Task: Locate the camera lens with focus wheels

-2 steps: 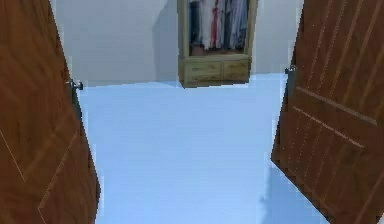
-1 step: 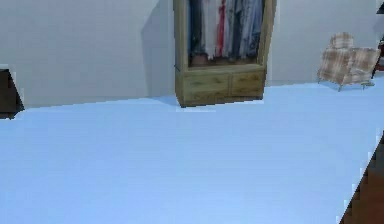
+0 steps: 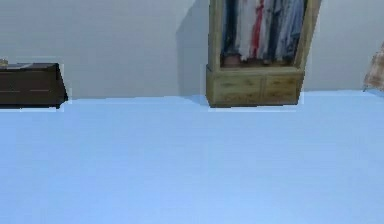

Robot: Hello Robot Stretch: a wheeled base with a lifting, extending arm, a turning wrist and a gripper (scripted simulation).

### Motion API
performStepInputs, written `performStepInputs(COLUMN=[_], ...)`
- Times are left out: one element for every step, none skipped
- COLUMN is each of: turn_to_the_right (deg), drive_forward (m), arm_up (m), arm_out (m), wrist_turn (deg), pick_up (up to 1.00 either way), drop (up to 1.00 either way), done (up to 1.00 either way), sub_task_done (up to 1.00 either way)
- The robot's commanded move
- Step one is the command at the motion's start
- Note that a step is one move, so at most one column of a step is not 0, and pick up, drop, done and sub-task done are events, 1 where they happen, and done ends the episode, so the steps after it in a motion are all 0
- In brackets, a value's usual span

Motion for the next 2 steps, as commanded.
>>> performStepInputs(turn_to_the_right=[0.0,12.0], drive_forward=[0.15,0.0], arm_up=[0.0,0.0], arm_out=[0.0,0.0], wrist_turn=[0.0,0.0], pick_up=[0.0,0.0], drop=[0.0,0.0], done=[0.0,0.0], sub_task_done=[0.0,0.0])
